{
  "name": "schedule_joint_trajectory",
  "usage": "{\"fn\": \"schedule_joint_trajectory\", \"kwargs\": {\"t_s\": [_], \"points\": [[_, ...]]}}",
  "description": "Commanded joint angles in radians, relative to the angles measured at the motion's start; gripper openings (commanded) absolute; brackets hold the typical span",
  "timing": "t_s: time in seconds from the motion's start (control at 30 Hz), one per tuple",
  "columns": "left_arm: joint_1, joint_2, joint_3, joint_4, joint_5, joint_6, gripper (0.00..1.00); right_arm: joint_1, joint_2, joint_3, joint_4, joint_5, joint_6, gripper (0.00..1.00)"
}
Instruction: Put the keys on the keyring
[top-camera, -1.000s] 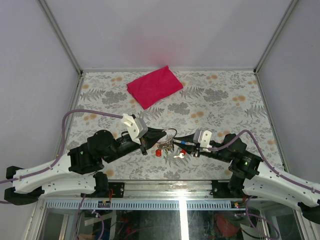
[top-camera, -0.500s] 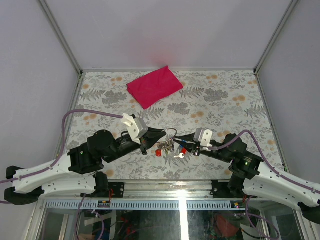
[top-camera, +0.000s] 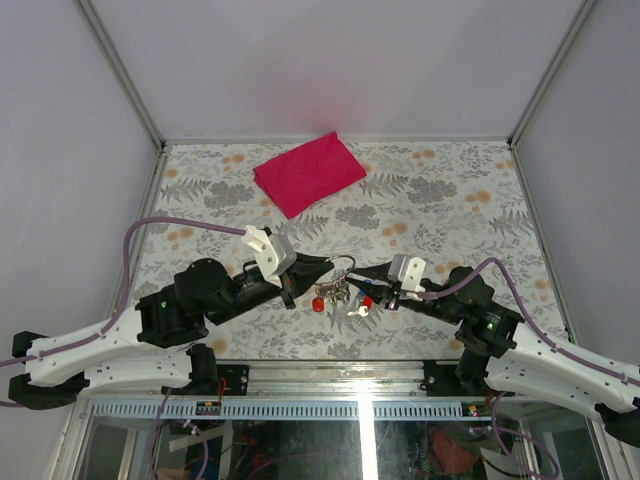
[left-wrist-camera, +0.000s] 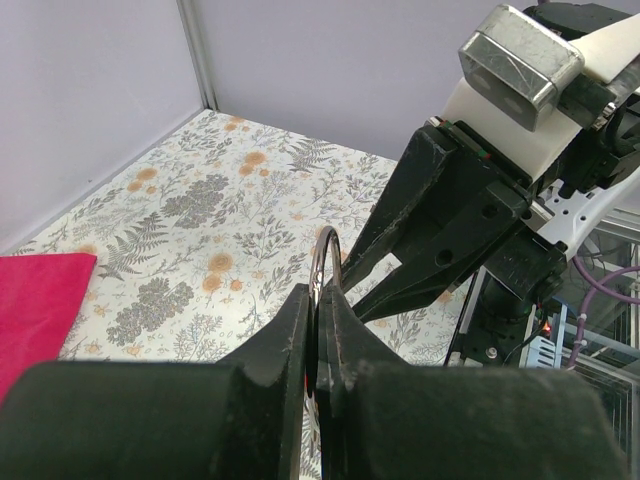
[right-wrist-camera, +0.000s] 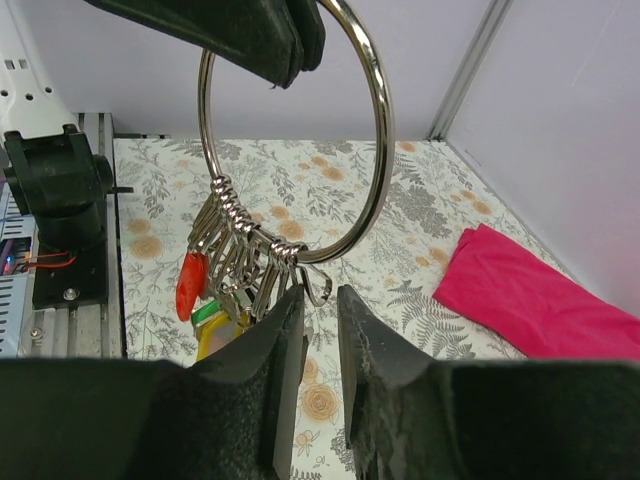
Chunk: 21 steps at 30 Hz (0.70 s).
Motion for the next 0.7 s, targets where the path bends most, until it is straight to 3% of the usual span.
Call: {"fn": "schedule_joint_trajectory", "kwargs": {"t_s": [0.0, 0.43, 0.67], "points": [[-0.006, -0.005, 0.043, 0.068, -0.007, 0.002, 0.00, -0.005, 0.006, 0.031, 0.098, 0.002, 0.016, 0.27], [-0.006, -0.010, 0.043, 0.062, -0.014, 0.000, 0.00, -0.005, 0.024, 0.008, 0.132, -0.018, 0.032, 0.34], [-0.007, -0.009, 0.045, 0.058, -0.013, -0.002, 0.00, -0.005, 0.034, 0.008, 0.158, -0.011, 0.040, 0.25]]}}
